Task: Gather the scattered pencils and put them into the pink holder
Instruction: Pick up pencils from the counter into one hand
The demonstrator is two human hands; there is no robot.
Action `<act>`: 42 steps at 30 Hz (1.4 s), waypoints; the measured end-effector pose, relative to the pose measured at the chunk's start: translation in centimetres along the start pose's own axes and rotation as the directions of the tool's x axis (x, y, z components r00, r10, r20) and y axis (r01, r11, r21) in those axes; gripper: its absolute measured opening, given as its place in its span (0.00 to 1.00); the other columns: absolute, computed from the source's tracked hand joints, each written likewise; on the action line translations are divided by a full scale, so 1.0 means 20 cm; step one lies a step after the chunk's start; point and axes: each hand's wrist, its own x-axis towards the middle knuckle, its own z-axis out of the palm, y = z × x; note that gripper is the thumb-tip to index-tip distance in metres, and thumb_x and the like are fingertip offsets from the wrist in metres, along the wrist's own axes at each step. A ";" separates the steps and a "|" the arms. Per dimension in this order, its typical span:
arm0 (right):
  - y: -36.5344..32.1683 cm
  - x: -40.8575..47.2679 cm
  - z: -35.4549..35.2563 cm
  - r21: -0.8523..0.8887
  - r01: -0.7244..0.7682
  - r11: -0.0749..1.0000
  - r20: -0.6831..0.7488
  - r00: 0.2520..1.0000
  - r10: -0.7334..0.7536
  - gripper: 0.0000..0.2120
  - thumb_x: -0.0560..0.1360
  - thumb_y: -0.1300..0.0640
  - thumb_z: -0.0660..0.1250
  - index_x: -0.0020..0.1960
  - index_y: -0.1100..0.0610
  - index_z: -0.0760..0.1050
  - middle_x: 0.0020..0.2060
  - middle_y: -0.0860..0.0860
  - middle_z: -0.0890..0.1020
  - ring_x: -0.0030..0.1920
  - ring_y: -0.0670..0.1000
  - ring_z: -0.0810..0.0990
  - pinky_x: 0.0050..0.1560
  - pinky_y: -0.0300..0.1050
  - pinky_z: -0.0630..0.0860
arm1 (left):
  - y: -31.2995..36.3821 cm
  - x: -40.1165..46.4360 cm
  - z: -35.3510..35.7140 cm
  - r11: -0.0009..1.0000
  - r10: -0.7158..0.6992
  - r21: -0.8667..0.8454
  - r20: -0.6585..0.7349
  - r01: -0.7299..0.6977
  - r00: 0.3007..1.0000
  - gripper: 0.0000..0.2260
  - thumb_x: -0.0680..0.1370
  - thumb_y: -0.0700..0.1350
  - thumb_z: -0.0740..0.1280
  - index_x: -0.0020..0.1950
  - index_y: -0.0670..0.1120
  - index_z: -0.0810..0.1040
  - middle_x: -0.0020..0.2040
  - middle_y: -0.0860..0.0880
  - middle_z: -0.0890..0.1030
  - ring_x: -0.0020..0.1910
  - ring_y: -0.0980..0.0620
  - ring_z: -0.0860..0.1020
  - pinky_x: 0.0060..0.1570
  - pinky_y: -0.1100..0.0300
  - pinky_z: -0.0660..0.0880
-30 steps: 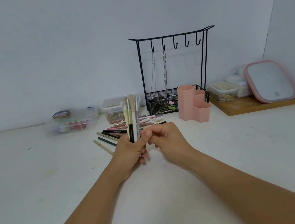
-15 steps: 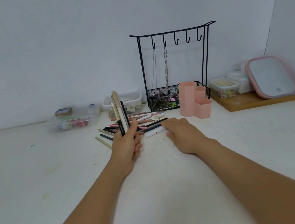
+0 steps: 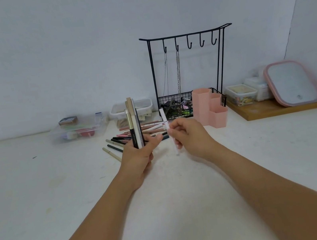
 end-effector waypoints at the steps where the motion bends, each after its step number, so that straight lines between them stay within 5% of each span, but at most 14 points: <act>1: -0.03 -0.01 0.01 0.126 -0.015 0.992 0.020 1.000 0.013 0.03 0.79 0.61 0.67 0.49 0.62 0.78 0.34 0.52 0.78 0.32 0.48 0.77 0.36 0.42 0.79 | -0.01 0.00 0.00 1.000 0.017 0.016 0.017 -0.018 1.000 0.16 0.65 0.50 0.81 0.41 0.47 0.76 0.27 0.52 0.68 0.21 0.56 0.63 0.20 0.65 0.60; 5: -0.10 -0.03 0.04 0.434 -0.059 0.899 0.068 0.997 0.033 0.06 0.79 0.65 0.67 0.53 0.68 0.77 0.35 0.55 0.83 0.35 0.48 0.82 0.41 0.42 0.81 | -0.02 0.00 0.00 0.996 0.056 0.065 0.080 -0.061 0.995 0.13 0.69 0.41 0.80 0.42 0.45 0.76 0.27 0.53 0.71 0.22 0.57 0.64 0.22 0.68 0.63; 9: -0.12 -0.04 0.06 0.482 -0.094 0.871 0.087 0.994 0.059 0.08 0.78 0.66 0.68 0.54 0.69 0.77 0.35 0.55 0.85 0.34 0.48 0.82 0.39 0.41 0.79 | -0.02 0.00 0.00 0.996 0.049 0.072 0.102 -0.057 0.994 0.09 0.73 0.38 0.77 0.36 0.48 0.82 0.25 0.56 0.71 0.21 0.59 0.65 0.22 0.70 0.63; 11: -0.12 -0.04 0.06 0.433 -0.081 0.898 0.077 0.996 0.053 0.08 0.77 0.65 0.69 0.54 0.67 0.77 0.34 0.53 0.85 0.32 0.46 0.80 0.36 0.39 0.77 | -0.02 0.01 0.01 0.995 0.035 0.086 0.096 -0.044 0.995 0.13 0.75 0.40 0.75 0.32 0.51 0.80 0.26 0.53 0.69 0.23 0.57 0.65 0.21 0.69 0.63; 15: -0.09 -0.05 0.09 0.321 -0.021 0.947 0.060 0.998 0.001 0.03 0.76 0.63 0.71 0.50 0.59 0.79 0.37 0.50 0.84 0.33 0.44 0.78 0.36 0.39 0.76 | -0.02 0.00 0.02 0.988 -0.005 0.156 0.098 -0.010 0.995 0.10 0.78 0.46 0.73 0.41 0.44 0.76 0.27 0.49 0.71 0.24 0.54 0.68 0.22 0.64 0.62; 20: -0.07 -0.05 0.11 0.239 0.017 0.971 0.124 0.991 -0.048 0.11 0.79 0.61 0.68 0.52 0.44 0.81 0.46 0.49 0.85 0.42 0.47 0.82 0.38 0.39 0.77 | -0.02 0.00 0.01 0.990 0.009 0.139 0.092 -0.022 0.996 0.07 0.80 0.45 0.70 0.46 0.43 0.77 0.27 0.50 0.70 0.24 0.54 0.67 0.23 0.64 0.60; 25: 0.04 -0.05 0.12 0.047 -0.055 0.997 -0.015 0.998 0.056 0.07 0.77 0.51 0.69 0.52 0.51 0.83 0.45 0.48 0.85 0.43 0.45 0.81 0.42 0.40 0.76 | -0.01 0.02 0.01 0.998 0.019 0.065 -0.132 -0.011 0.991 0.10 0.79 0.45 0.71 0.39 0.46 0.75 0.24 0.53 0.67 0.22 0.56 0.63 0.21 0.65 0.60; 30: 0.17 -0.01 0.06 -0.197 -0.135 0.971 -0.142 0.984 0.108 0.08 0.74 0.56 0.73 0.53 0.54 0.81 0.49 0.49 0.83 0.41 0.43 0.78 0.44 0.35 0.72 | 0.00 0.04 -0.02 0.998 -0.005 0.057 -0.241 0.019 0.971 0.11 0.80 0.47 0.70 0.40 0.45 0.77 0.25 0.51 0.68 0.22 0.55 0.63 0.22 0.62 0.58; 34: 0.17 0.01 0.05 -0.356 -0.072 0.932 -0.039 0.997 0.062 0.13 0.76 0.59 0.71 0.60 0.56 0.78 0.57 0.50 0.79 0.45 0.48 0.79 0.50 0.36 0.71 | 0.00 0.02 -0.02 0.999 0.012 0.053 -0.216 -0.001 0.976 0.14 0.81 0.47 0.68 0.37 0.43 0.79 0.23 0.50 0.71 0.23 0.52 0.65 0.23 0.62 0.60; 38: 0.21 0.10 -0.03 -0.561 -0.009 0.828 0.038 0.999 0.037 0.16 0.77 0.58 0.69 0.65 0.54 0.76 0.61 0.52 0.78 0.51 0.53 0.79 0.56 0.44 0.72 | 0.01 0.03 -0.03 0.999 -0.005 0.035 -0.236 0.013 0.972 0.12 0.81 0.48 0.69 0.45 0.40 0.79 0.23 0.53 0.72 0.22 0.55 0.62 0.22 0.63 0.58; 42: 0.24 0.15 -0.05 -0.648 0.087 0.757 0.093 0.995 -0.035 0.11 0.79 0.55 0.65 0.61 0.50 0.76 0.58 0.48 0.78 0.52 0.52 0.77 0.52 0.46 0.73 | 0.00 0.04 -0.03 1.000 -0.001 0.018 -0.205 0.004 0.979 0.12 0.80 0.50 0.70 0.44 0.42 0.79 0.25 0.51 0.70 0.22 0.56 0.61 0.24 0.61 0.57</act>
